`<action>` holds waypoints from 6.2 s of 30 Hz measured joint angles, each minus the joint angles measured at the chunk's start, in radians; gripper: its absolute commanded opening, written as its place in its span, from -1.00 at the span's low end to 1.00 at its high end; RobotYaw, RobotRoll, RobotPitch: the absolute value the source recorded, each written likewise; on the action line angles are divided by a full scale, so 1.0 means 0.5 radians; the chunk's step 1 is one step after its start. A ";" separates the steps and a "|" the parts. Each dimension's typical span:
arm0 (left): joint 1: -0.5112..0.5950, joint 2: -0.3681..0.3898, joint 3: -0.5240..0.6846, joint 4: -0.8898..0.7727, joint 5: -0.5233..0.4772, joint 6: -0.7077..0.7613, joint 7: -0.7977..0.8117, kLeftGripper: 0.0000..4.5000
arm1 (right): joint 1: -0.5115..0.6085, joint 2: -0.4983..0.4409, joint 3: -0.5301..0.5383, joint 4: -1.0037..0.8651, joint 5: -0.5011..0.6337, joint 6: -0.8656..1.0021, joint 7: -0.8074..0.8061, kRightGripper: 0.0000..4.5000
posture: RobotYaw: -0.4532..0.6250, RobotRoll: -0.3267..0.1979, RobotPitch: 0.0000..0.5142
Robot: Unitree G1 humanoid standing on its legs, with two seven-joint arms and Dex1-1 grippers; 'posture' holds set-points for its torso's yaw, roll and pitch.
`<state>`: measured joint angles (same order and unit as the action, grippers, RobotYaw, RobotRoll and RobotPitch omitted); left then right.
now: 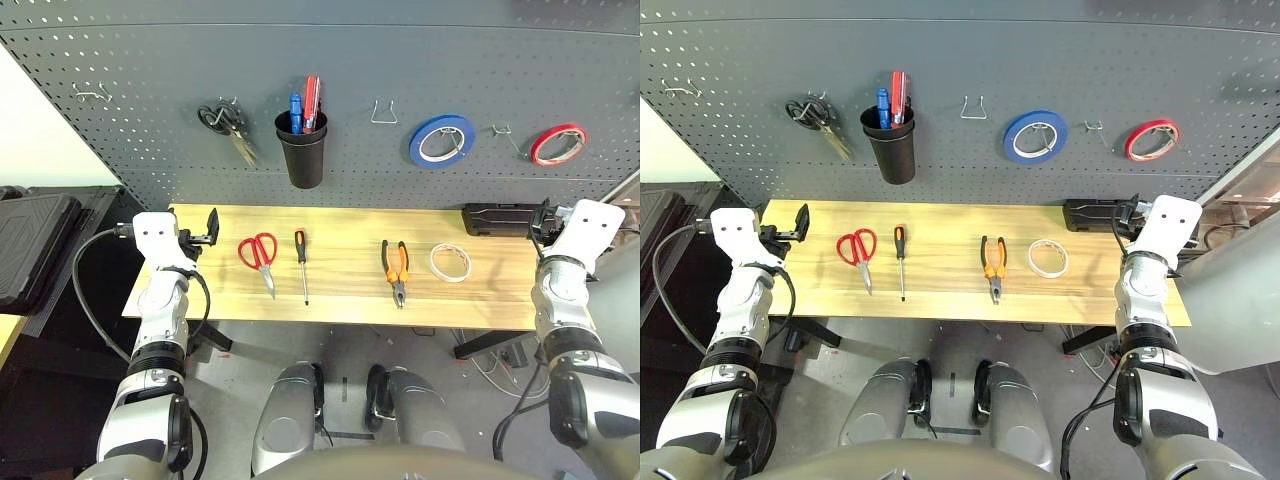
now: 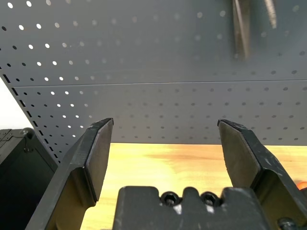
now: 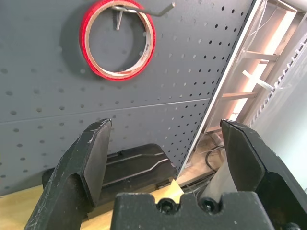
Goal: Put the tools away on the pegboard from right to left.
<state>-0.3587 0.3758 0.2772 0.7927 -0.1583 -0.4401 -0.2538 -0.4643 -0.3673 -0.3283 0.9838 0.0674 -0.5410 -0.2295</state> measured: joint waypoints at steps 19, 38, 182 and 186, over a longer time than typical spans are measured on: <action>0.278 0.015 -0.104 -0.474 -0.011 0.169 -0.243 0.98 | -0.052 -0.007 0.134 0.000 -0.036 0.035 0.312 1.00 | 0.20 0.25 -0.48; 0.616 0.231 -0.660 -1.603 -0.224 0.903 -1.180 0.98 | -0.222 -0.406 0.331 0.007 -0.069 0.645 1.336 1.00 | 0.11 0.25 -0.39; 0.337 0.054 -0.830 -1.935 -0.336 0.807 -1.235 1.00 | -0.399 -0.367 0.642 0.282 -0.579 -0.530 0.504 0.95 | 0.20 0.25 -0.41; 0.349 0.073 -0.830 -1.927 -0.316 0.803 -1.236 1.00 | -0.105 -0.387 0.594 0.043 -0.491 -0.655 0.517 0.99 | 0.19 0.25 -0.38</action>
<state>-0.1840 0.4123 -0.1380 -0.1707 -0.3162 -0.0383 -0.8718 -0.5167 -0.5609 -0.0312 1.0051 -0.1784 -0.8686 0.0291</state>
